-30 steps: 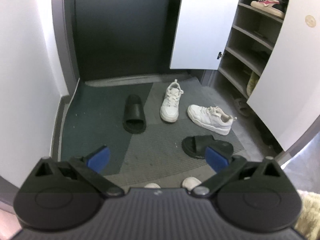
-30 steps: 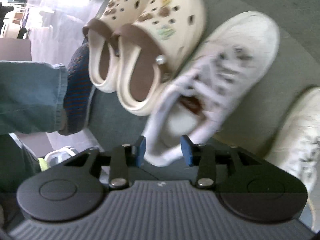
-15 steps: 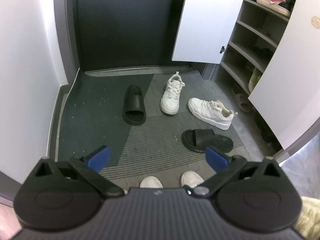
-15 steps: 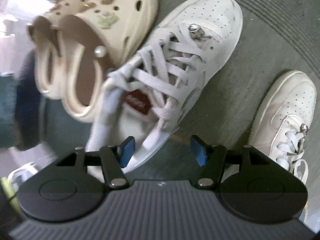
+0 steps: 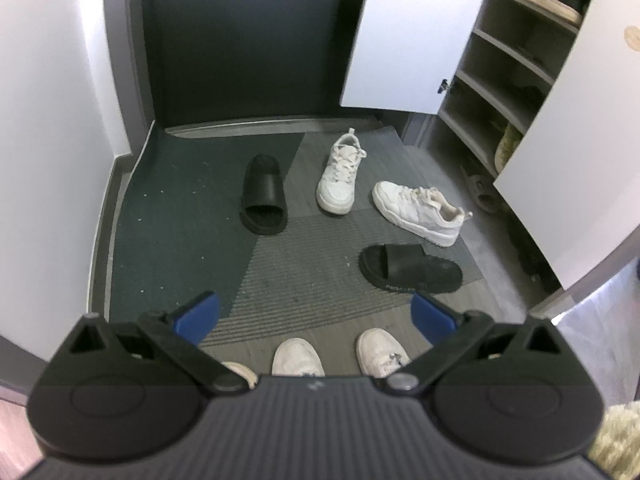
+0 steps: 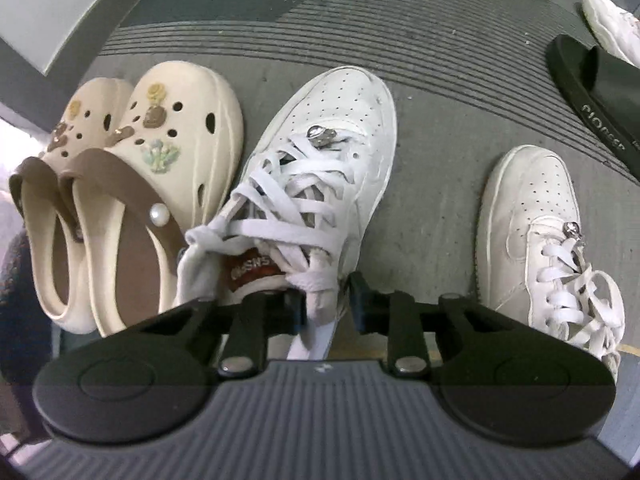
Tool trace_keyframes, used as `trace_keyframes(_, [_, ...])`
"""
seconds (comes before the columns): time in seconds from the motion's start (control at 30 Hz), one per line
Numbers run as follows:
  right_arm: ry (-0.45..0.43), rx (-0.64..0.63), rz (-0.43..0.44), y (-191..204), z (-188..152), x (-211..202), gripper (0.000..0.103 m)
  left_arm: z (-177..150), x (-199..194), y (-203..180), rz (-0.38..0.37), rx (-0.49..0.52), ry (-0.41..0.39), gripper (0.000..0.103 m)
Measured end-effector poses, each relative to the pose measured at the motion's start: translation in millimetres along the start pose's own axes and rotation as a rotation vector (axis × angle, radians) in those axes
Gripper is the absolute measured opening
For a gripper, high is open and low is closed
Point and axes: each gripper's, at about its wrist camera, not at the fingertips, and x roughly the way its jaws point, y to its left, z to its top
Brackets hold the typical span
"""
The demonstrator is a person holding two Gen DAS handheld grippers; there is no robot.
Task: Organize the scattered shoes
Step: 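Grasp the other white sneaker with the right gripper and align it beside its mate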
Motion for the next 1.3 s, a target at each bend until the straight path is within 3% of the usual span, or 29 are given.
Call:
trace_keyframes(0.13, [0.050,-0.025,0.066,-5,7,-2,0.032,-3,0,-4,-0.016,-0.005,0.012,0.103])
trace_keyframes(0.23, [0.117,-0.023,0.182,-12,9,-9,0.043,-8,3,-6,0.011,0.008,0.018,0.103])
trace_keyframes(0.33, [0.169,-0.006,0.251,-20,2,-21,0.062,-15,9,-3,0.035,0.004,0.043,0.103])
trace_keyframes(0.37, [0.202,0.002,0.244,-25,-2,-23,0.066,-17,11,-2,0.044,0.002,0.050,0.103])
trace_keyframes(0.5, [0.327,0.012,0.148,-42,-13,-28,0.066,-30,17,7,0.054,-0.014,0.099,0.103])
trace_keyframes(0.6, [0.392,0.172,0.077,-70,-20,-35,0.068,-43,16,13,0.098,-0.035,0.114,0.103])
trace_keyframes(0.73, [0.374,0.214,0.067,-83,-21,-51,0.072,-53,18,18,0.055,-0.045,0.170,0.103])
trace_keyframes(0.87, [0.375,0.222,0.133,-90,-21,-55,0.075,-54,17,17,0.059,-0.032,0.158,0.103])
trace_keyframes(0.97, [0.408,0.245,0.103,-94,-34,-39,0.075,-54,18,14,0.060,-0.026,0.154,0.103])
trace_keyframes(1.07, [0.322,0.329,0.018,-98,-47,-28,0.075,-55,20,10,0.056,-0.023,0.161,0.103])
trace_keyframes(1.13, [0.263,0.364,0.006,-95,-53,-22,0.074,-55,20,6,0.054,-0.022,0.163,0.103])
trace_keyframes(1.27, [0.188,0.352,-0.014,-86,-59,-6,0.058,-55,22,4,0.055,-0.015,0.166,0.103])
trace_keyframes(1.3, [0.156,0.338,-0.039,-83,-59,-2,0.044,-55,22,3,0.055,-0.015,0.166,0.103])
